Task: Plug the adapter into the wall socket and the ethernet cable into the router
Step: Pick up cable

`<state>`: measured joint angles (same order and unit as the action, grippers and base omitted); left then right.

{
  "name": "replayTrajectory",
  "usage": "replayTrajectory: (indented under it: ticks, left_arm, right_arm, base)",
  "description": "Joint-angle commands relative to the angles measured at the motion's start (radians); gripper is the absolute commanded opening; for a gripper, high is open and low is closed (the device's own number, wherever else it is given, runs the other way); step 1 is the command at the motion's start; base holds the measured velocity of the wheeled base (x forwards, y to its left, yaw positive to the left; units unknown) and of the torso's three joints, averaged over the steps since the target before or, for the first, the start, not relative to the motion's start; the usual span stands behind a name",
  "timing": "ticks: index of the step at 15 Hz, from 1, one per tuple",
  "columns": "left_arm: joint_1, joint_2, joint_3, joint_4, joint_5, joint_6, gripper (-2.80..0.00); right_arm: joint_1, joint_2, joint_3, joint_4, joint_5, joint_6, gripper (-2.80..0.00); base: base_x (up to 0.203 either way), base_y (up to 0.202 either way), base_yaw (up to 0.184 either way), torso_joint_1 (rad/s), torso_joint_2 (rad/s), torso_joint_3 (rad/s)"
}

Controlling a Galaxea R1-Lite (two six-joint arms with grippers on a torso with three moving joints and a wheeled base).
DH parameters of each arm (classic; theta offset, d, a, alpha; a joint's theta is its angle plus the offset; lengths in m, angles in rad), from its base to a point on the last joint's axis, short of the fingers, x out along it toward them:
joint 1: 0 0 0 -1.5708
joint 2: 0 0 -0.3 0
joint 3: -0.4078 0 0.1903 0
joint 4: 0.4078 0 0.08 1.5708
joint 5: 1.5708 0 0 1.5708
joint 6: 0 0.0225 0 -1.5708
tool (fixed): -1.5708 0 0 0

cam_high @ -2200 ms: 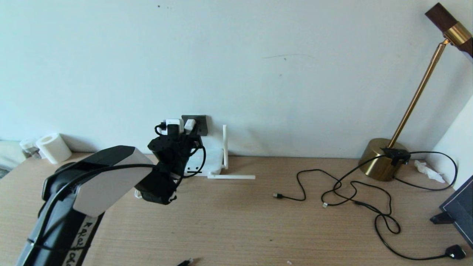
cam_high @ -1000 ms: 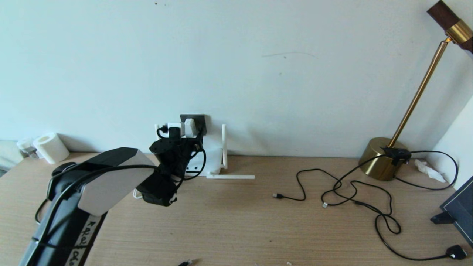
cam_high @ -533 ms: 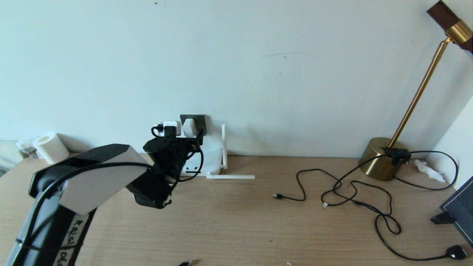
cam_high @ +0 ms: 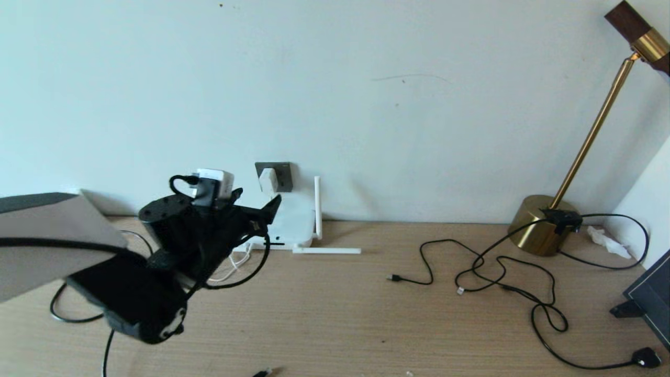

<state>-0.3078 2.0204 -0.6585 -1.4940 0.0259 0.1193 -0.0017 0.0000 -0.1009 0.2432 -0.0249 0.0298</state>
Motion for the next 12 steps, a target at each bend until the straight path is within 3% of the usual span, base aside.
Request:
replayTrajectory:
  ticks: [1, 3, 4, 6, 9, 10, 11, 12]
  left_arm:
    - [-0.004, -0.257, 0.188, 0.003, -0.059, 0.029, -2.80]
    - [0.002, -0.430, 0.301, 0.114, -0.191, 0.090, -2.80]
    - [0.005, -0.524, 0.341, 0.263, -0.244, 0.147, -2.80]
    - [-0.003, -0.665, 0.376, 0.715, -0.307, 0.283, -2.80]
    - [-0.045, -0.764, 0.330, 1.357, -0.340, 0.534, -2.80]
    - [-0.058, -0.757, 0.291, 1.514, -0.323, 0.664, -2.80]
    - [-0.065, -0.721, 0.267, 1.582, -0.302, 0.738, -2.80]
    - [-0.069, -0.662, 0.247, 1.590, -0.287, 0.770, -2.80]
  right_arm:
    - [0.000, 0.000, 0.000, 0.002, -0.001, -0.001, -2.80]
    - [0.000, 0.000, 0.000, 0.002, -0.001, -0.001, -2.80]
    - [0.000, 0.000, 0.000, 0.002, 0.000, -0.001, -2.80]
    - [0.000, 0.000, 0.000, 0.002, 0.000, -0.001, -2.80]
    - [0.000, 0.000, 0.000, 0.001, 0.000, -0.001, -2.80]
    - [0.000, 0.000, 0.000, 0.002, 0.000, -0.001, -2.80]
    - [0.000, 0.000, 0.000, 0.002, 0.000, -0.001, -2.80]
    - [0.000, 0.000, 0.000, 0.002, -0.001, -0.001, -2.80]
  base:
    - [0.000, 0.000, 0.000, 0.000, 0.00, 0.000]
    - [0.000, 0.000, 0.000, 0.000, 0.00, 0.000]
    - [0.000, 0.000, 0.000, 0.000, 0.00, 0.000]
    - [0.000, 0.000, 0.000, 0.000, 0.00, 0.000]
    - [0.000, 0.000, 0.000, 0.000, 0.00, 0.000]
    - [0.000, 0.000, 0.000, 0.000, 0.00, 0.000]
    - [0.000, 0.000, 0.000, 0.000, 0.00, 0.000]
    - [0.000, 0.000, 0.000, 0.000, 0.00, 0.000]
